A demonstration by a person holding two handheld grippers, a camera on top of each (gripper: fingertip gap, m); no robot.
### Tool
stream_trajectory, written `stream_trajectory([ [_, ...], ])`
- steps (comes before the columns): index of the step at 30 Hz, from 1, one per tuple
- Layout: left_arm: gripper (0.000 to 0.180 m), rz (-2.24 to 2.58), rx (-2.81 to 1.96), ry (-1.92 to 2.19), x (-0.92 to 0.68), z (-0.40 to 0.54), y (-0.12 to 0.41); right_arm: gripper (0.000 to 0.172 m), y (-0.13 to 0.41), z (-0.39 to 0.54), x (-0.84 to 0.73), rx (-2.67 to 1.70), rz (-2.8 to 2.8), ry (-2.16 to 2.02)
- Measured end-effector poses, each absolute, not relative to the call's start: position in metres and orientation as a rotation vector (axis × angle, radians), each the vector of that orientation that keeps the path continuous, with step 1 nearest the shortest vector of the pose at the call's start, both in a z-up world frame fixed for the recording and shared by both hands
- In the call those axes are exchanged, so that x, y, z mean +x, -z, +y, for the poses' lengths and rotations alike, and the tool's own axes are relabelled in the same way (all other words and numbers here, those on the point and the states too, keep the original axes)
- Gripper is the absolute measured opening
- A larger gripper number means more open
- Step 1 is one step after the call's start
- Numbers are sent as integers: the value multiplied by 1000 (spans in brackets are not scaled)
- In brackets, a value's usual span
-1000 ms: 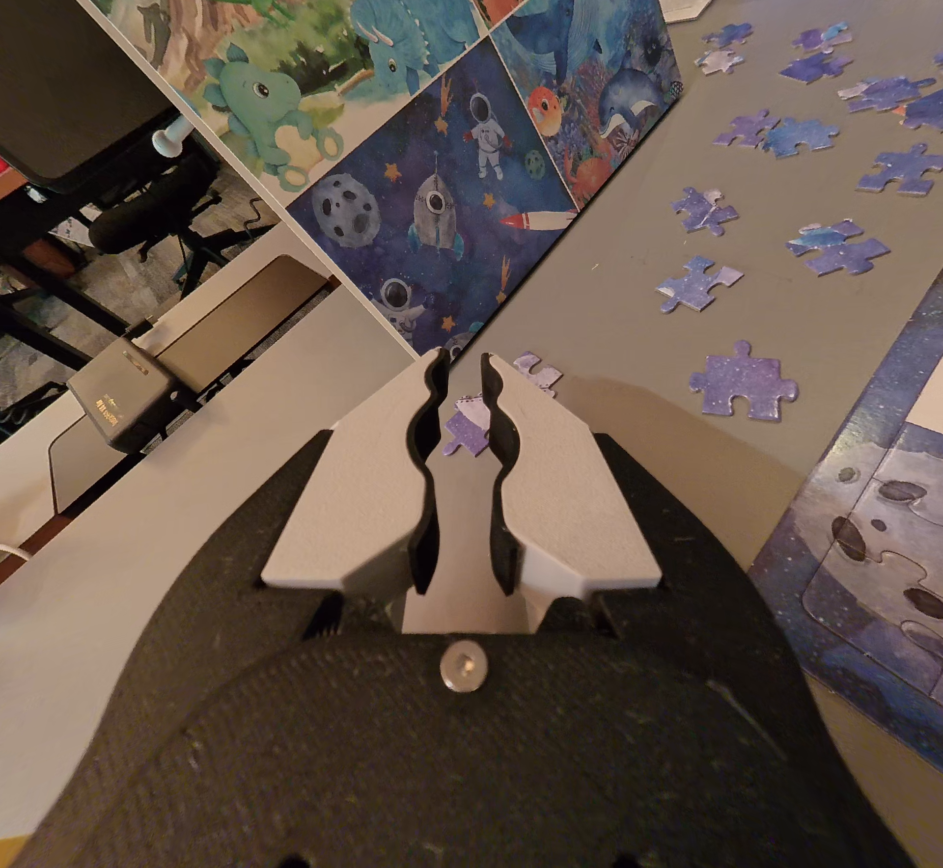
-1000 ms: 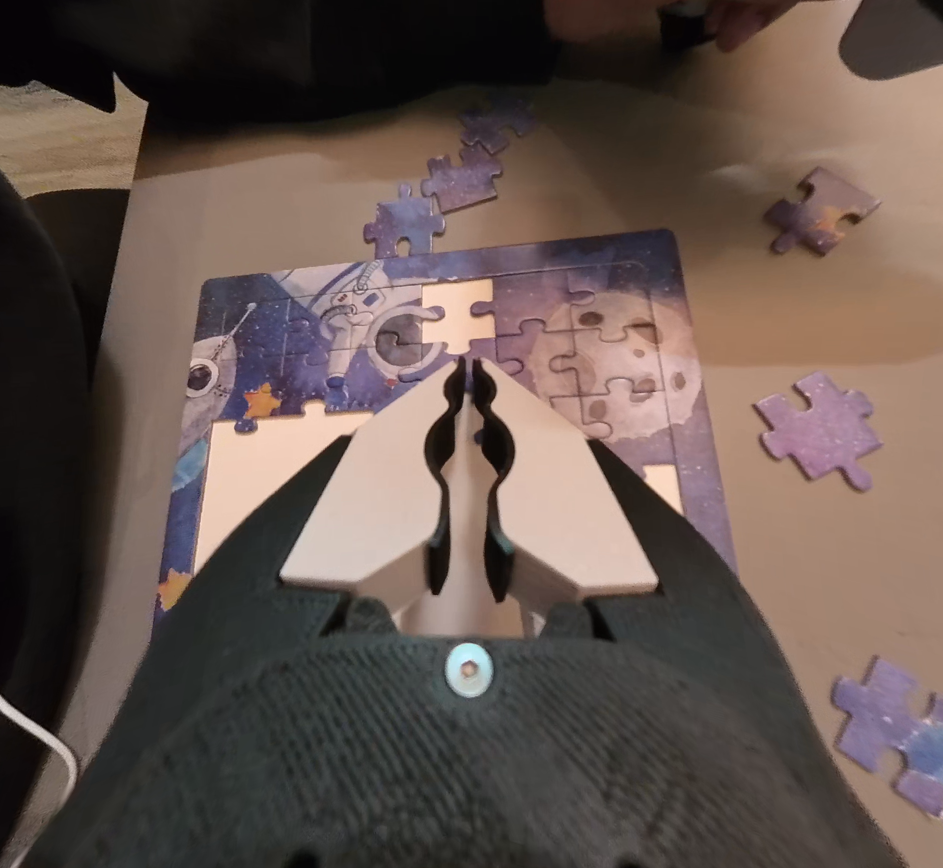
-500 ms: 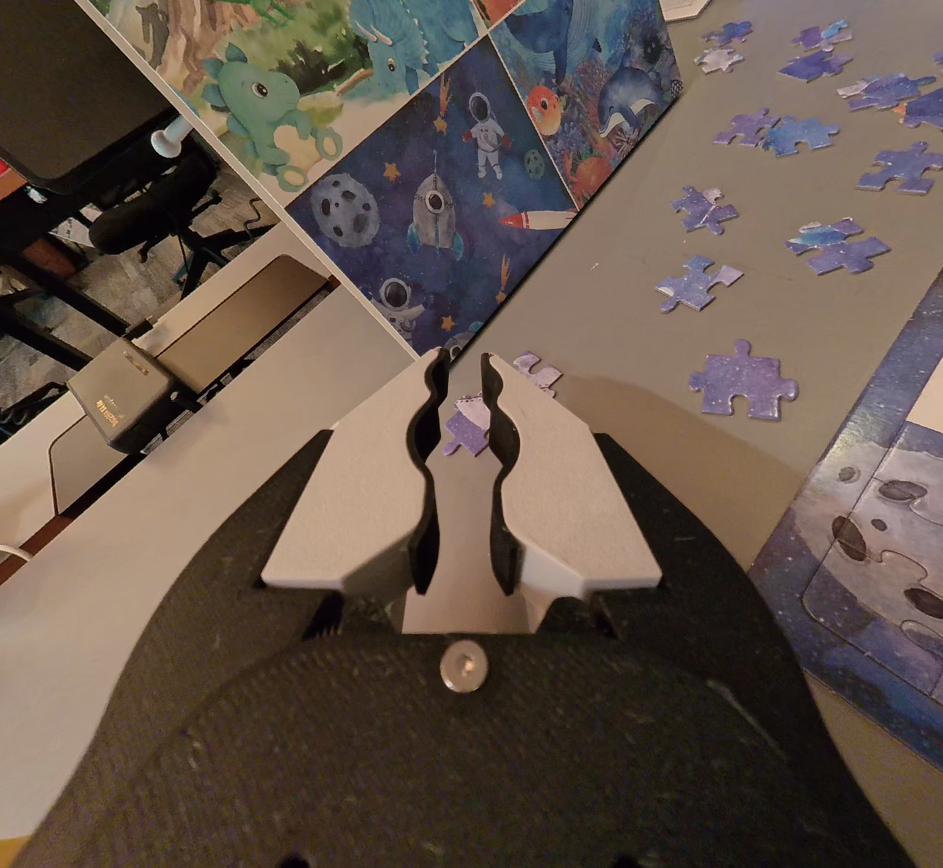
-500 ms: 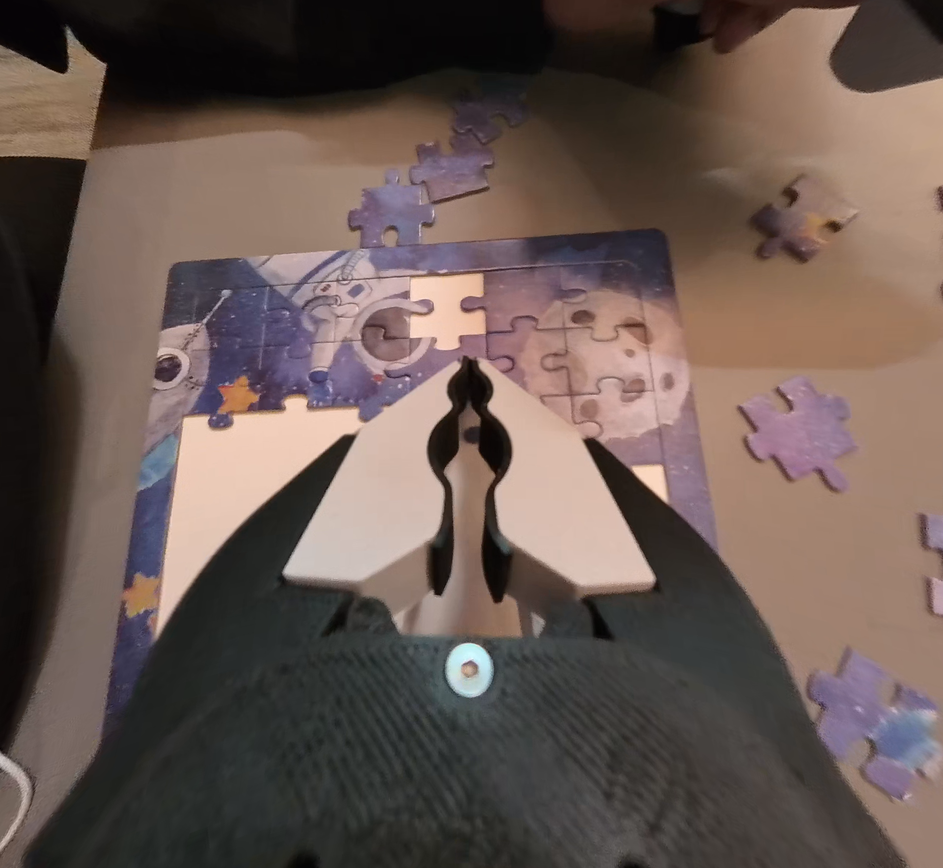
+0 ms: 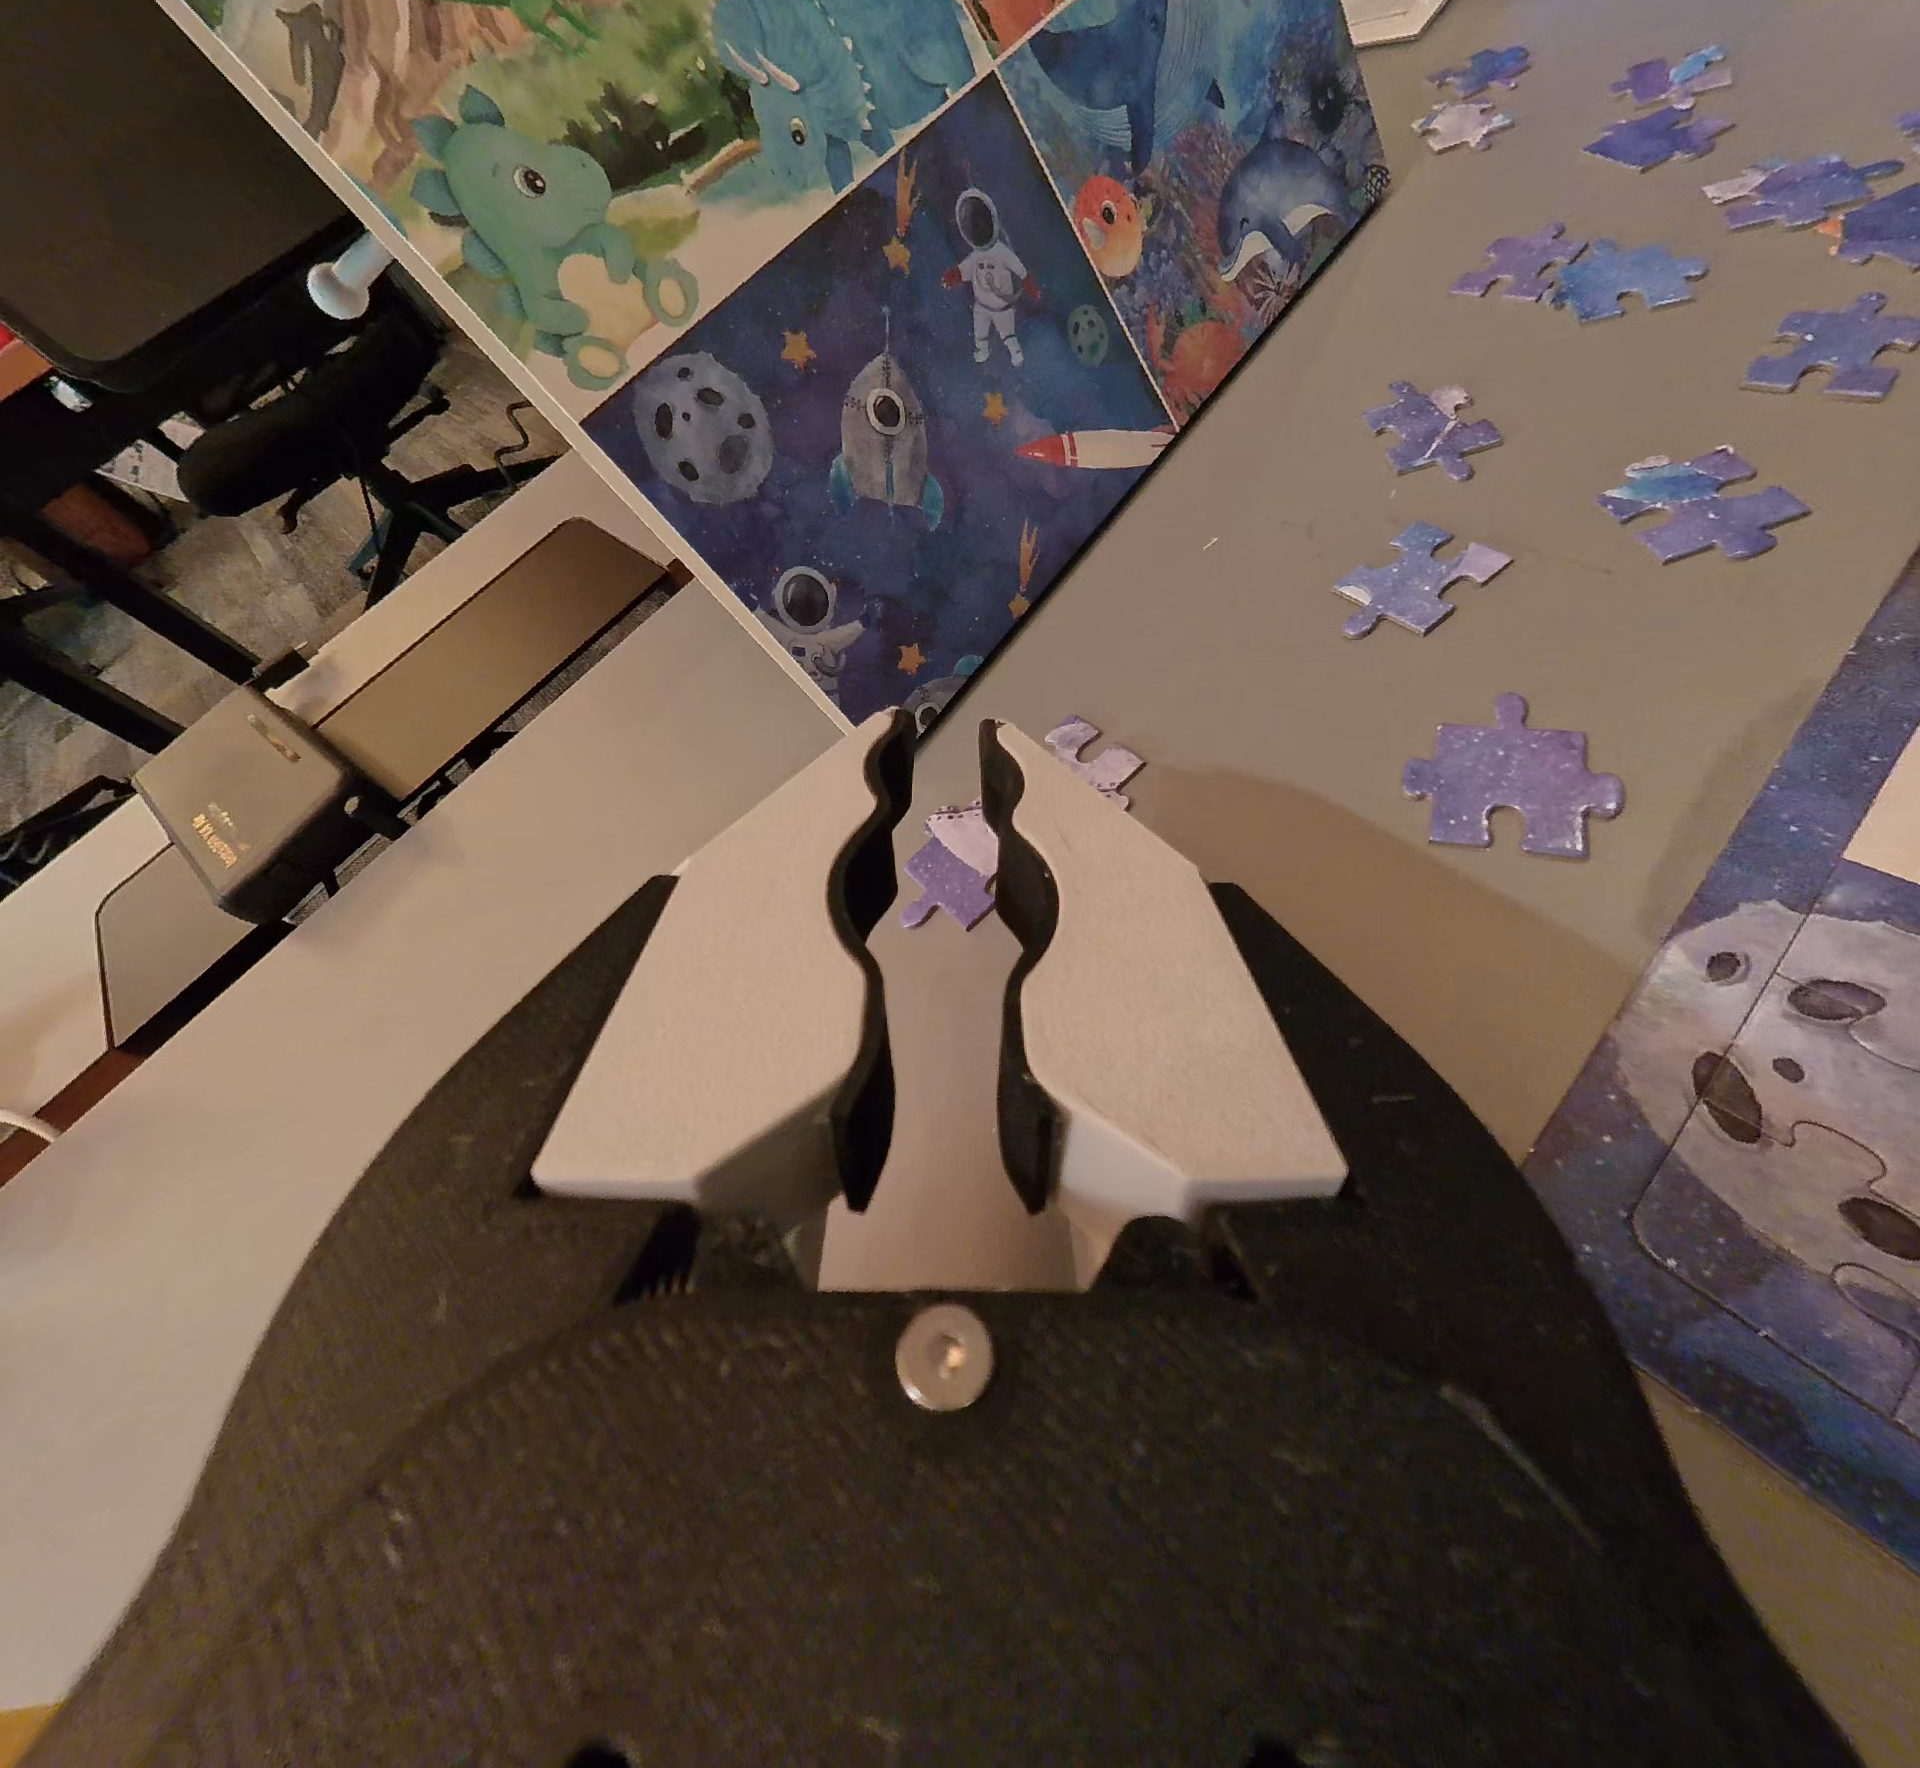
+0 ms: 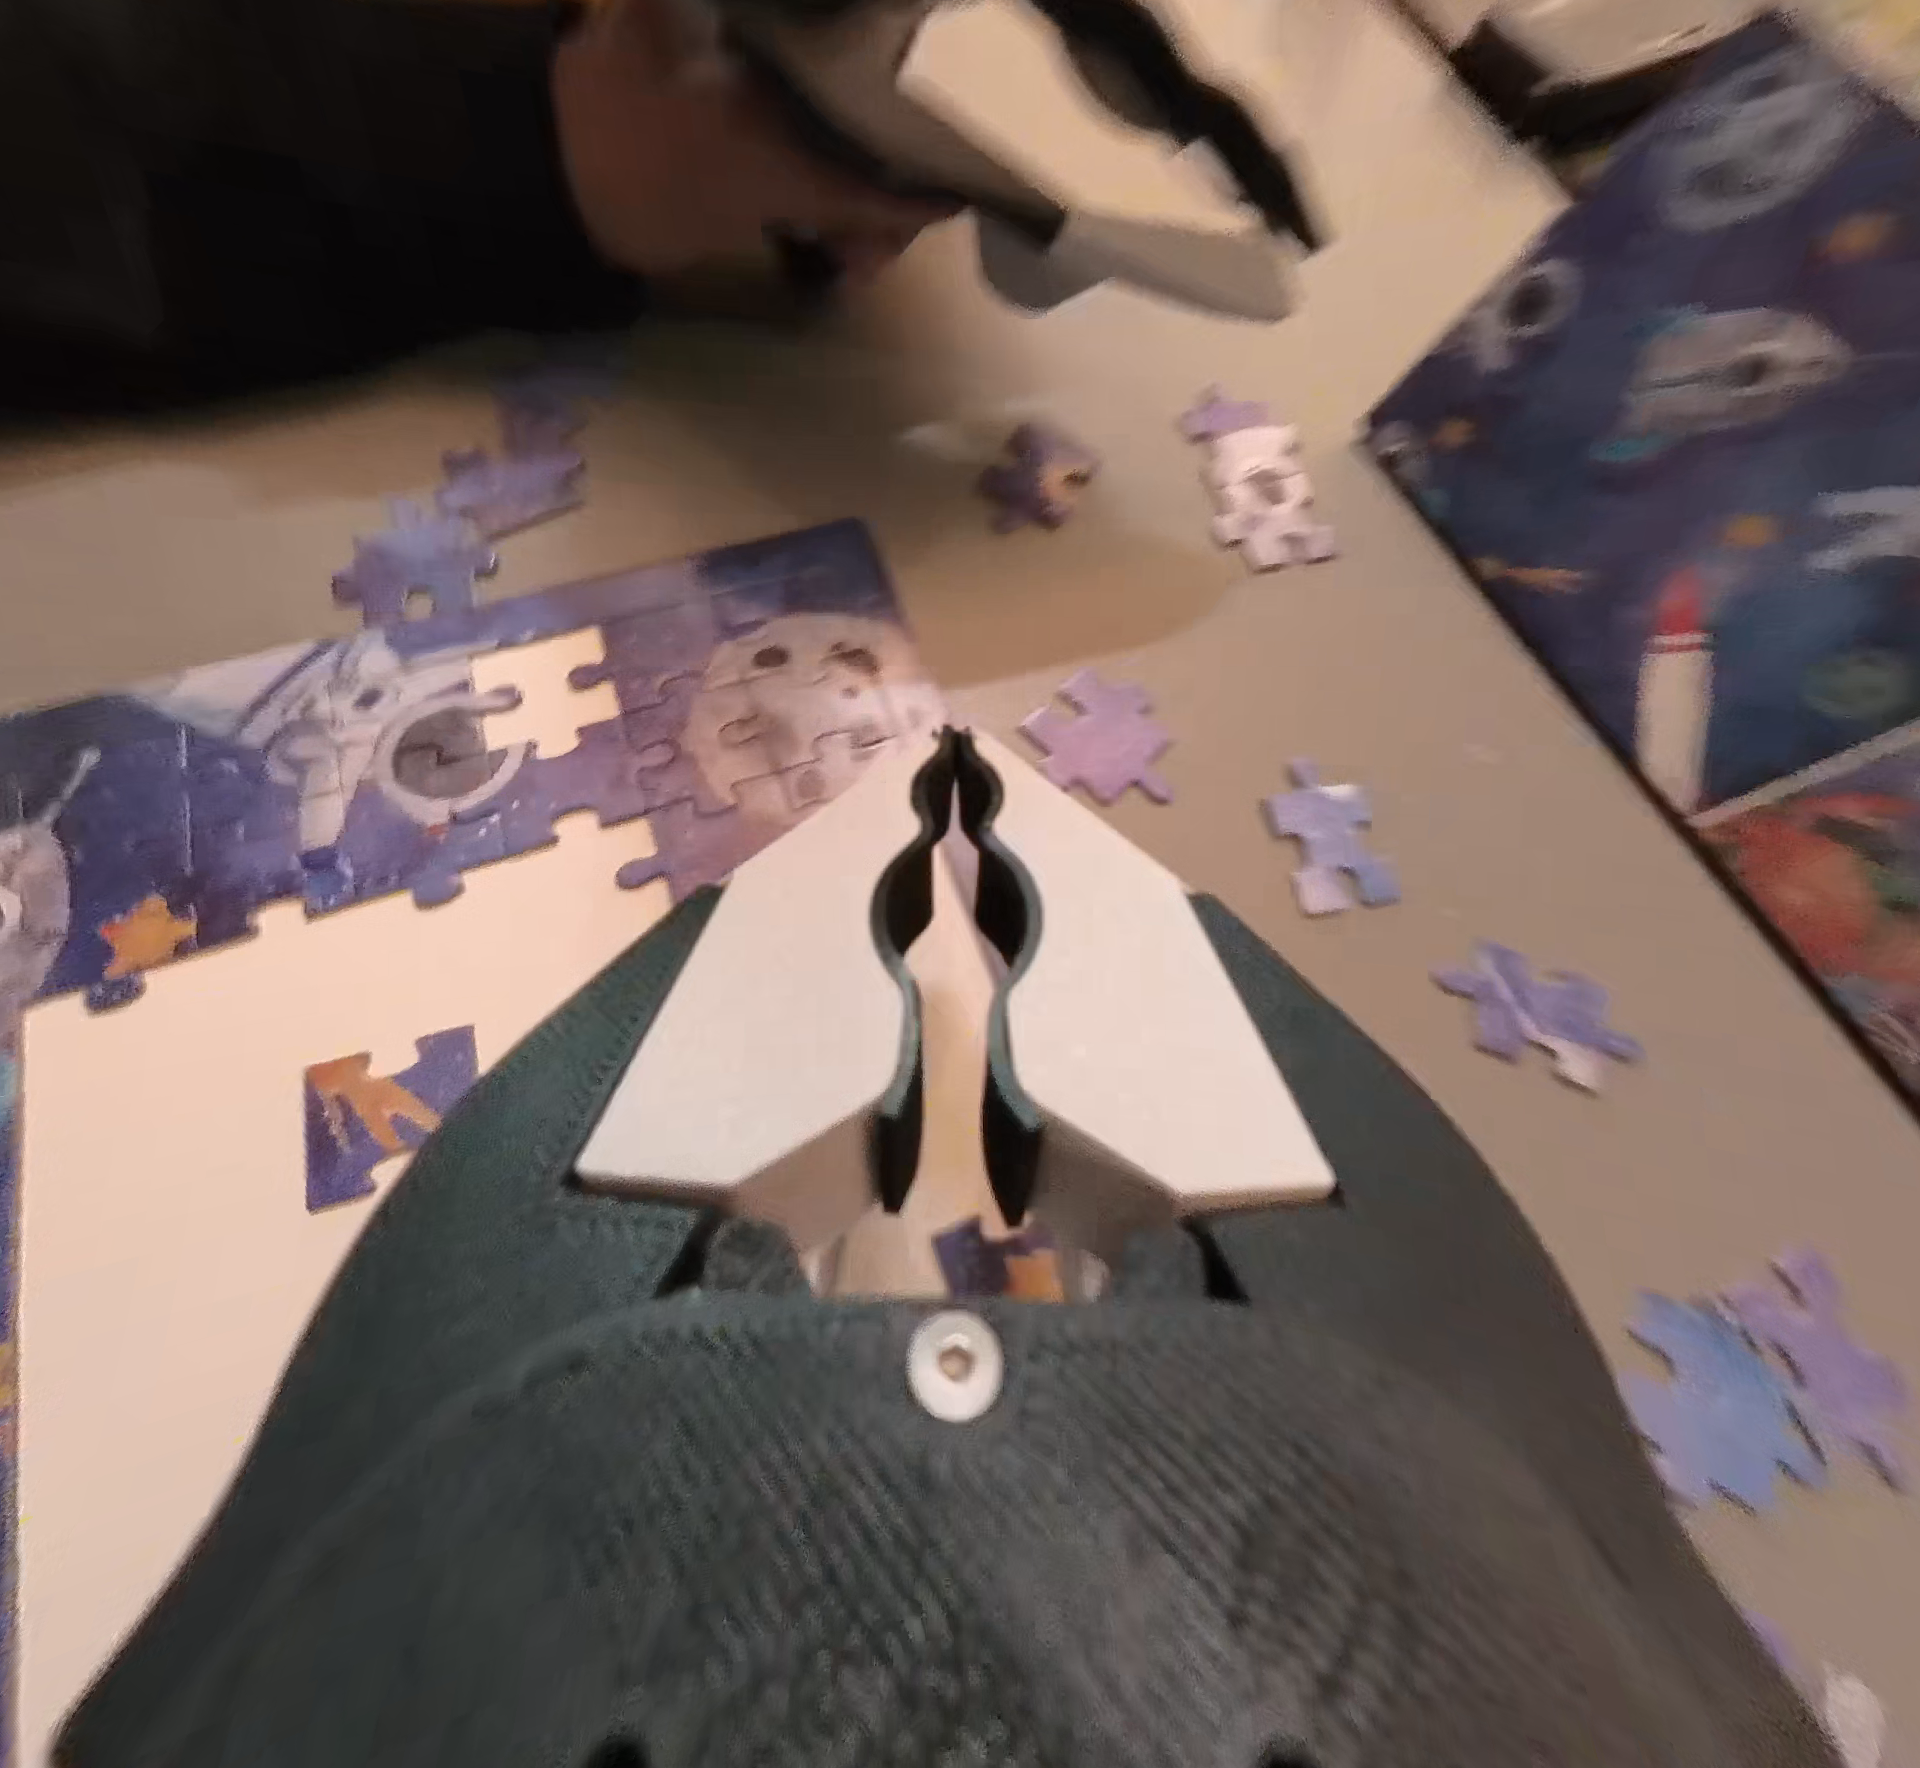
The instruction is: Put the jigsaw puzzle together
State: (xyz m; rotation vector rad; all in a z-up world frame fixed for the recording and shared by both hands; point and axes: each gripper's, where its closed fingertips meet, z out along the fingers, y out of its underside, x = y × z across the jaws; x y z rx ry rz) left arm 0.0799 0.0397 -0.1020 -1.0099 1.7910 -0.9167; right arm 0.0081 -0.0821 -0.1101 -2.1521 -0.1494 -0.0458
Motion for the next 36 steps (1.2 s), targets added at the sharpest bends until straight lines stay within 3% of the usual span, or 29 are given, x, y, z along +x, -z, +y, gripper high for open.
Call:
stream_trajectory([
  [7,10,1791,-1008,914,80,40,102,0,61,-126,72,-1889,115,106],
  [36,10,1792,-1007,911,80,40,102,0,63,-156,100,-1861,180,188],
])
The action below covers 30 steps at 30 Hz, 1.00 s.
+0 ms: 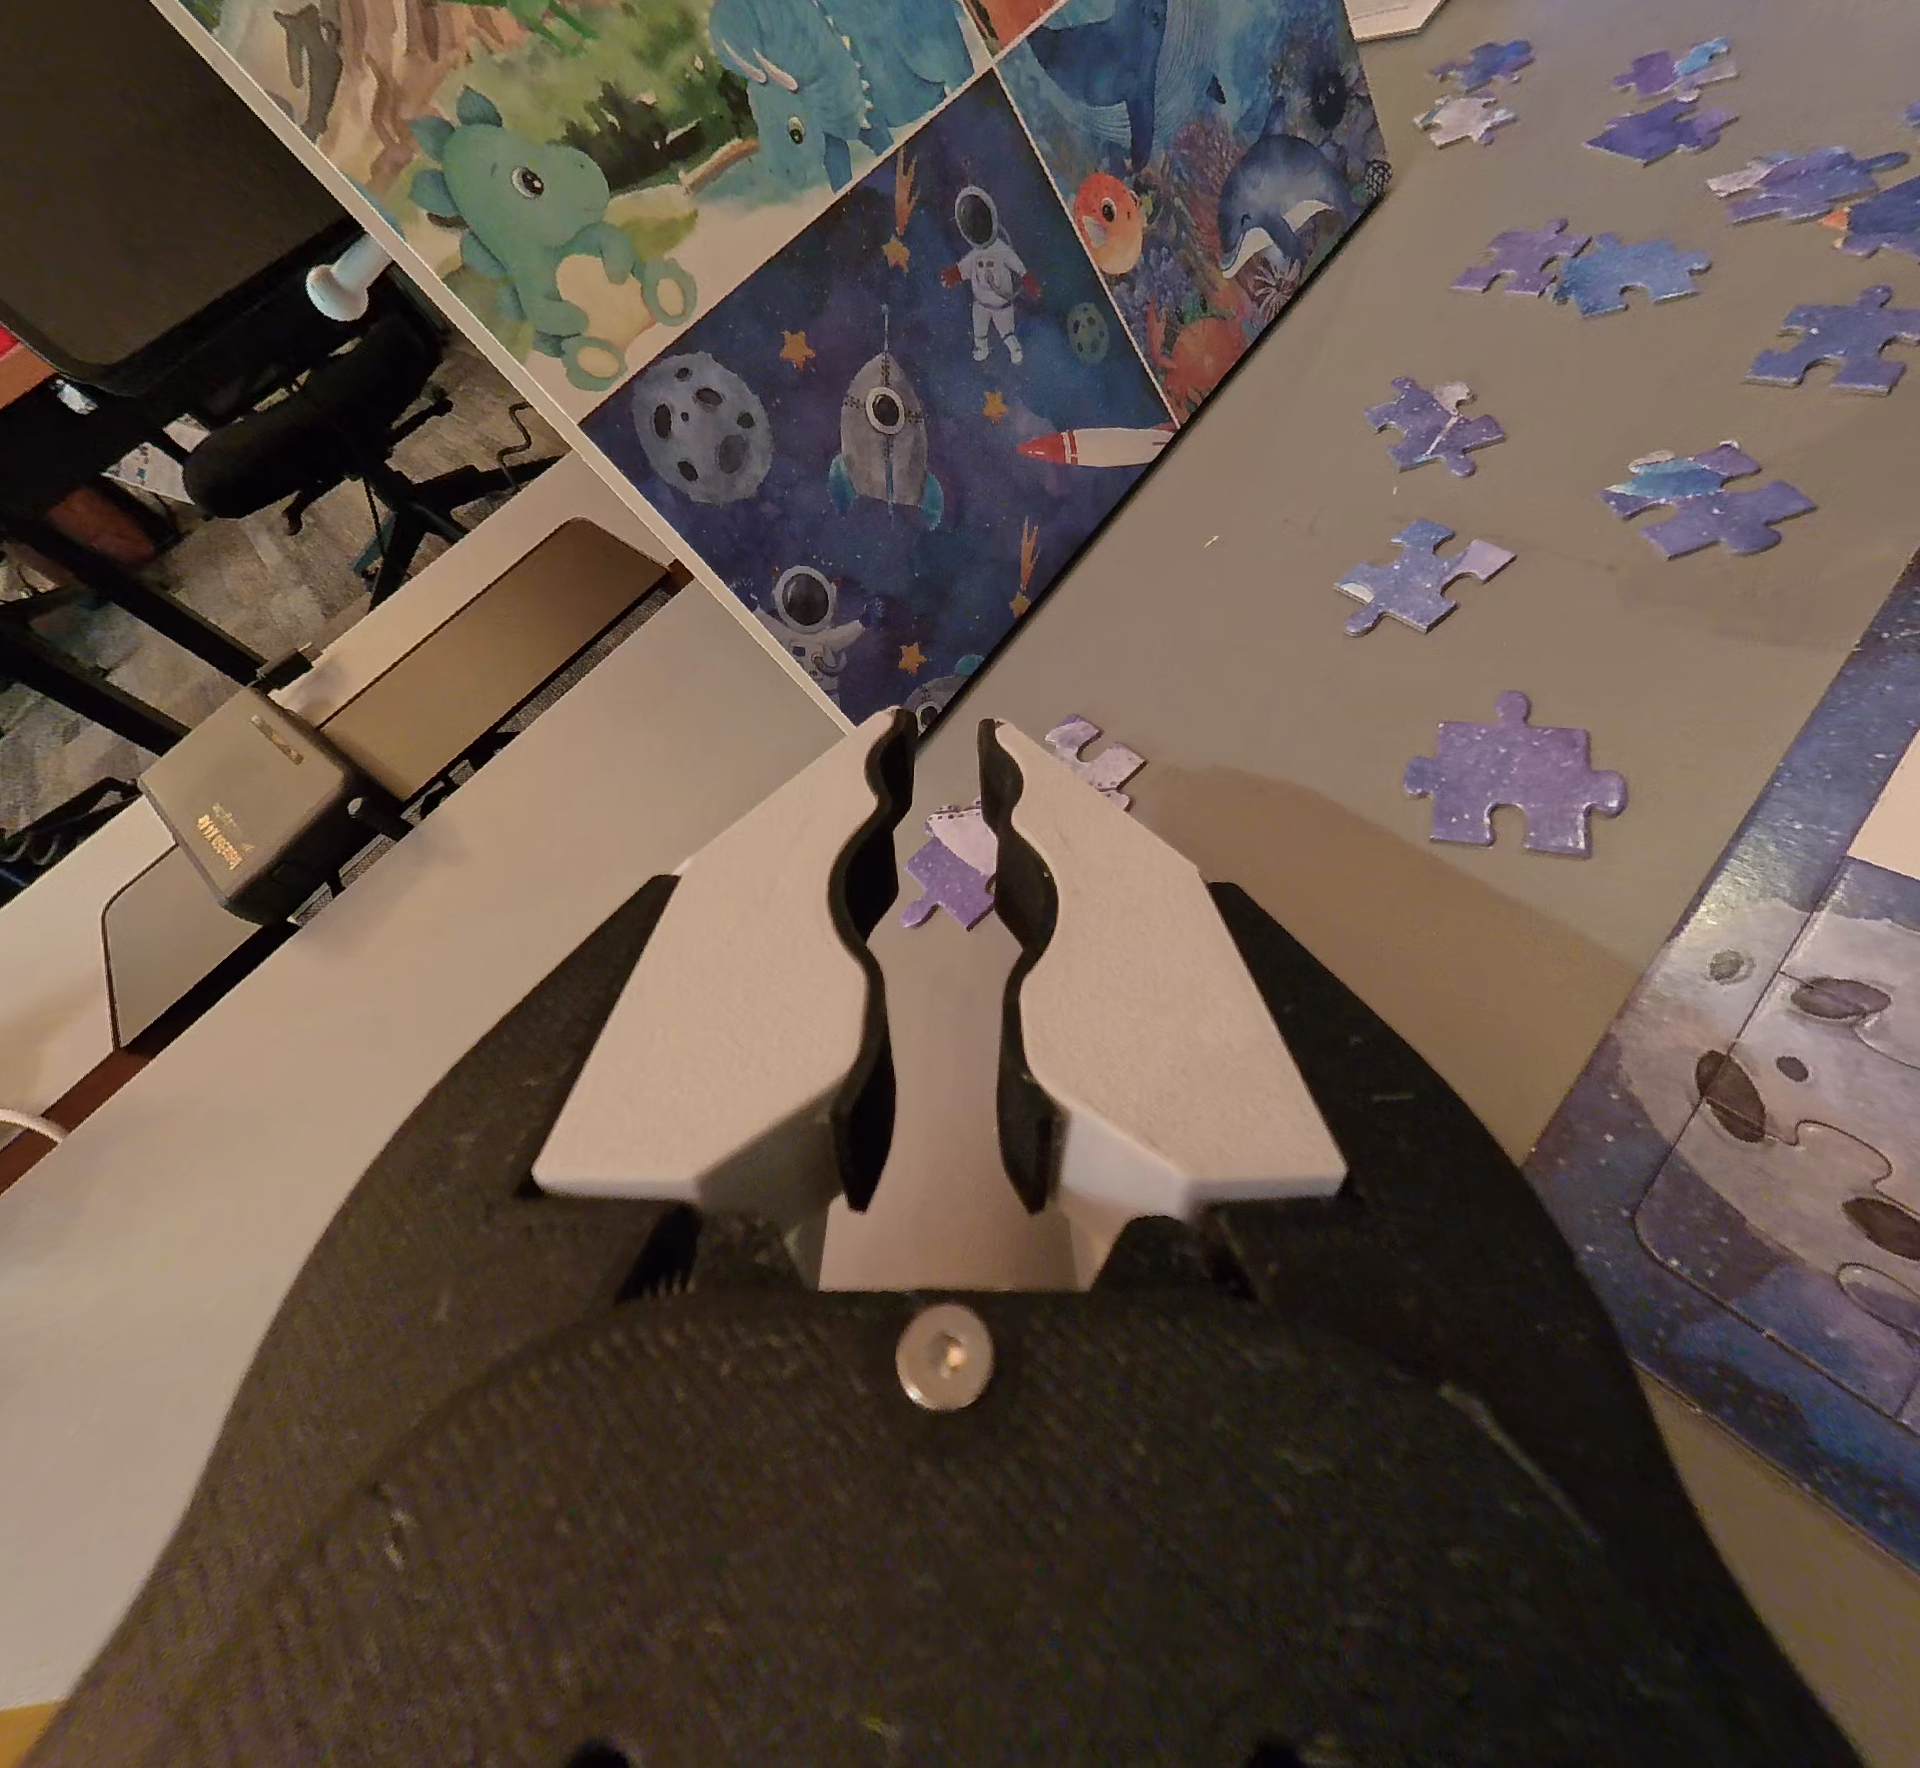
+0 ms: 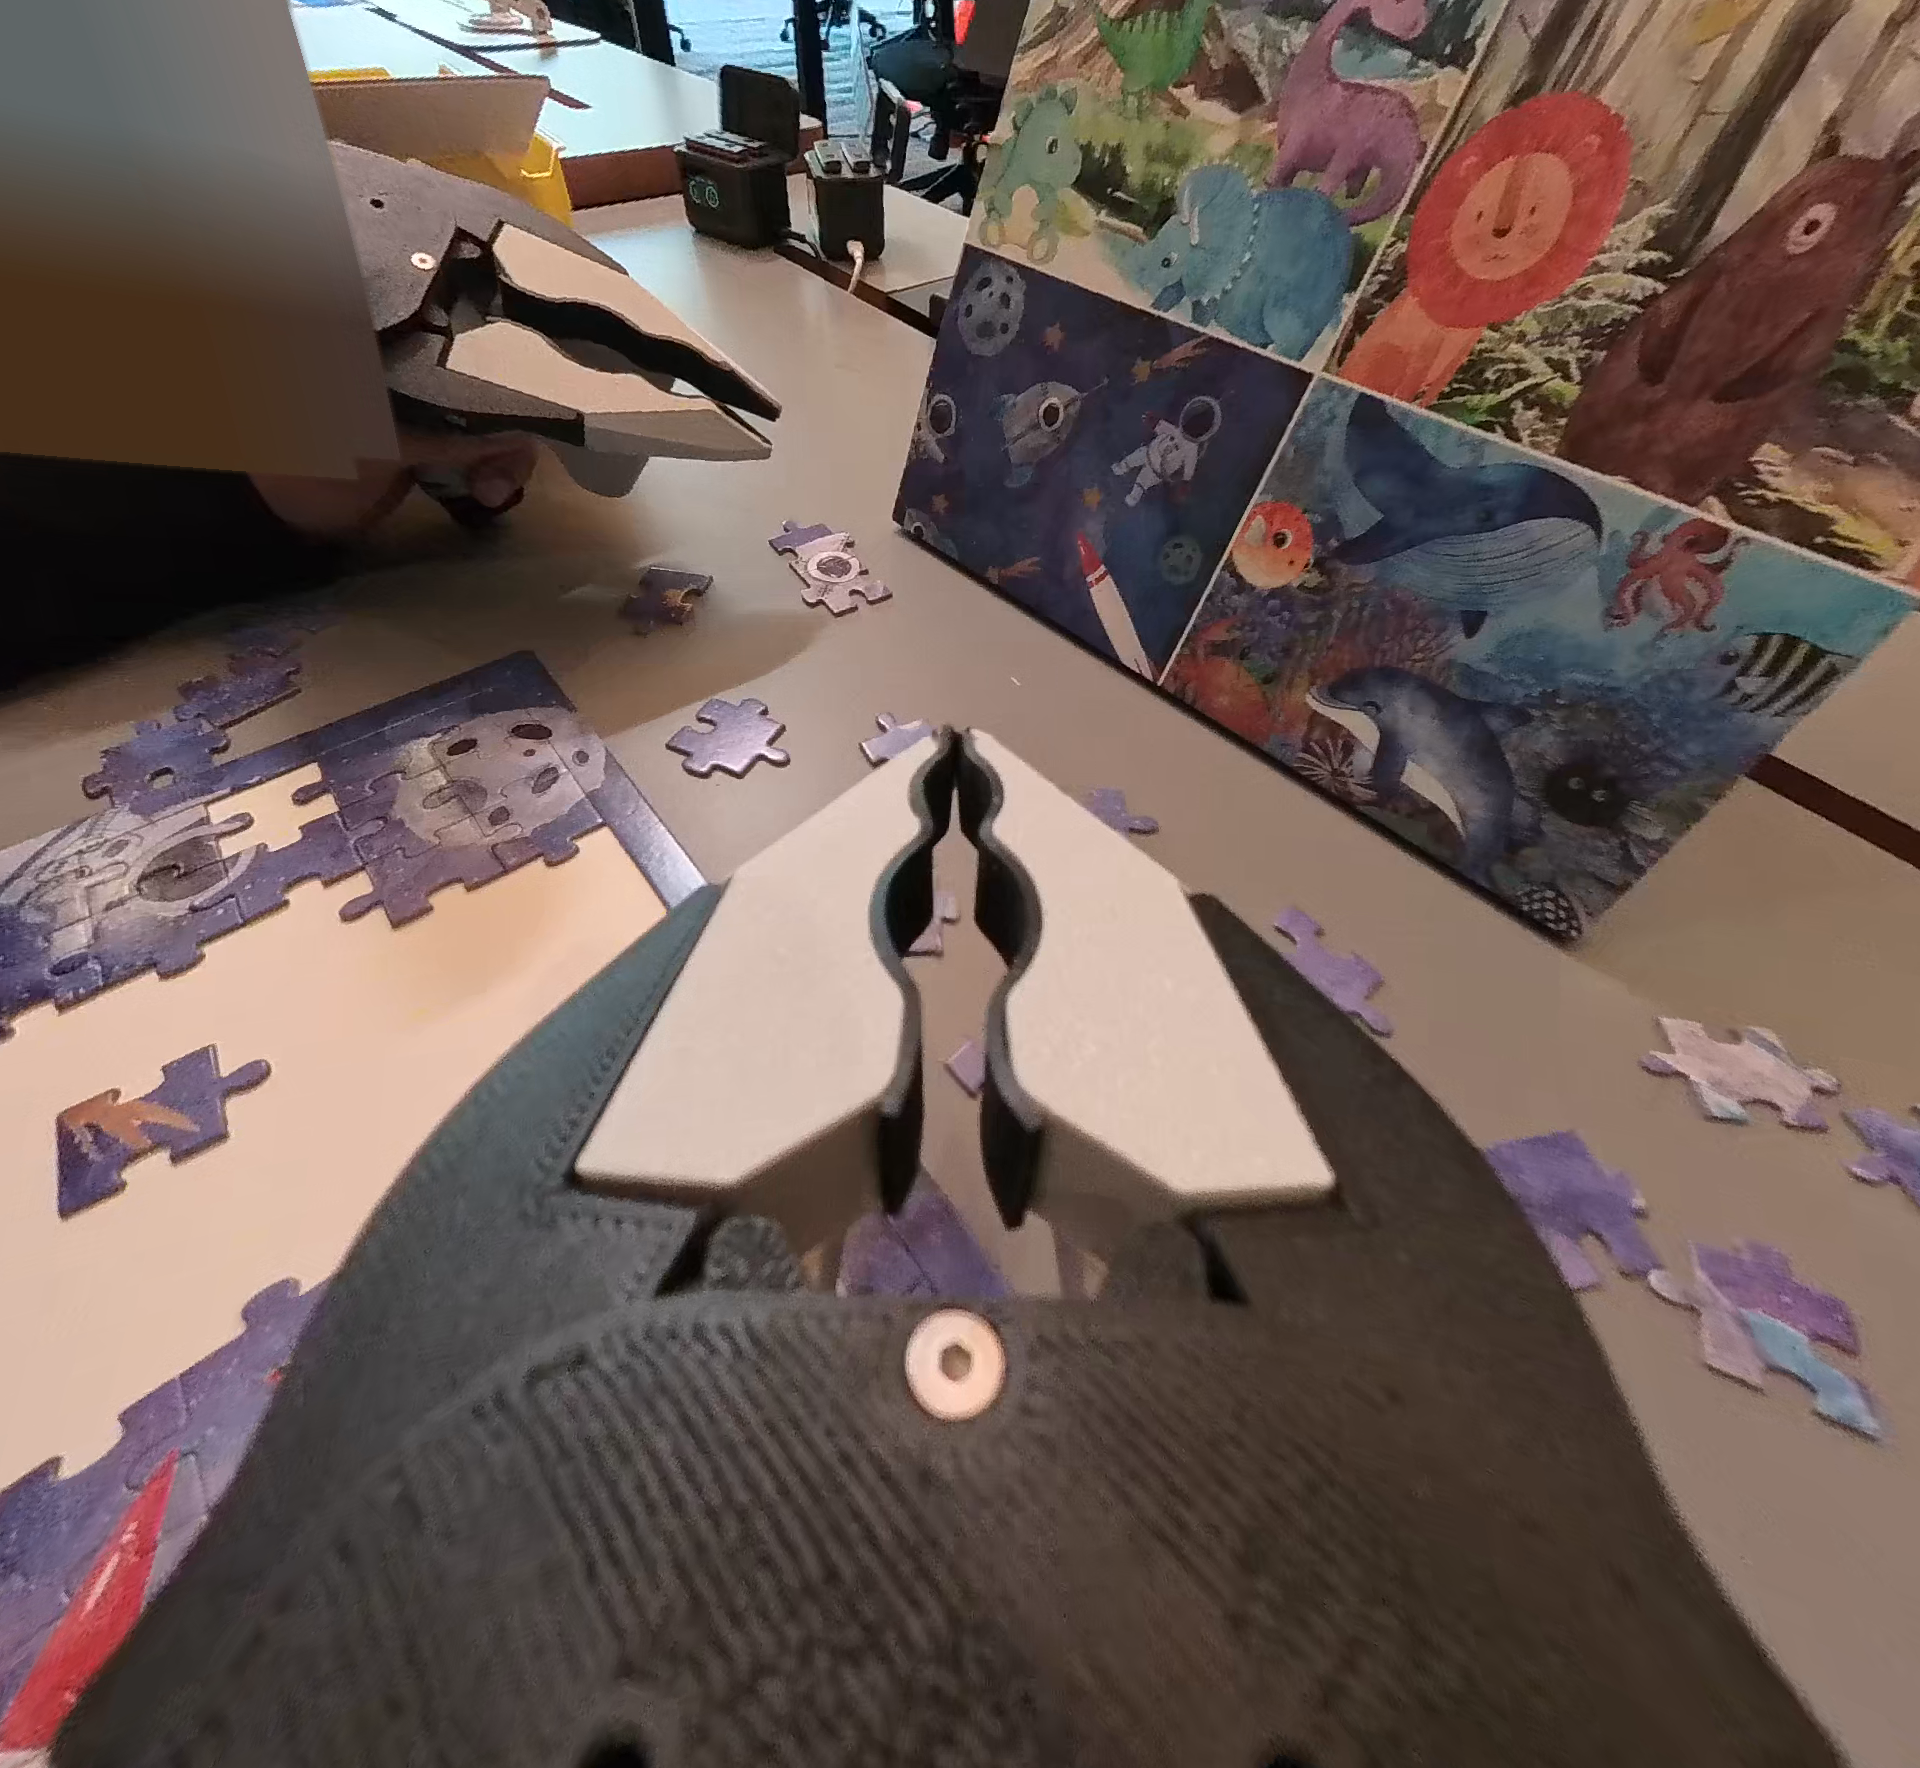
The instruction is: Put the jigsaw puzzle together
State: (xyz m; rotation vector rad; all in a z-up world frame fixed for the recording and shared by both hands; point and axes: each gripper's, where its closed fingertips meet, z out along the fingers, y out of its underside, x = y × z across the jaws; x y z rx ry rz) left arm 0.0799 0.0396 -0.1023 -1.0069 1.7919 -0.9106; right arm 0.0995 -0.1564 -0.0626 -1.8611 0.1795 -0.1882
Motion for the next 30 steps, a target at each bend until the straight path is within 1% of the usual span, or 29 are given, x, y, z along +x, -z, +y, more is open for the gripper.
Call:
stream_trajectory([
  [4,10,1794,-1008,909,80,40,103,0,70,-136,56,-1910,42,-39],
  [8,10,1795,-1006,906,80,39,103,0,122,-106,-19,-2219,-216,-214],
  [11,10,1796,-1005,905,80,39,103,0,143,-92,-73,-2304,-439,-282],
  [14,10,1797,-1004,904,80,39,103,0,144,-83,-110,-2271,-521,-412],
  [16,10,1796,-1004,905,80,39,103,0,155,-84,-112,-2333,-543,-388],
  [20,10,1796,-1004,904,80,39,103,0,155,-80,-90,-2336,-461,-268],
  [24,10,1796,-1004,904,80,39,103,0,155,-89,-113,-2315,-541,-430],
  [25,10,1795,-1004,905,80,39,103,0,155,-88,-113,-2315,-543,-427],
  [28,10,1796,-1005,905,80,39,103,0,155,-80,-87,-2330,-466,-231],
  [30,10,1797,-1004,903,80,39,103,0,155,-84,-96,-2320,-491,-317],
])
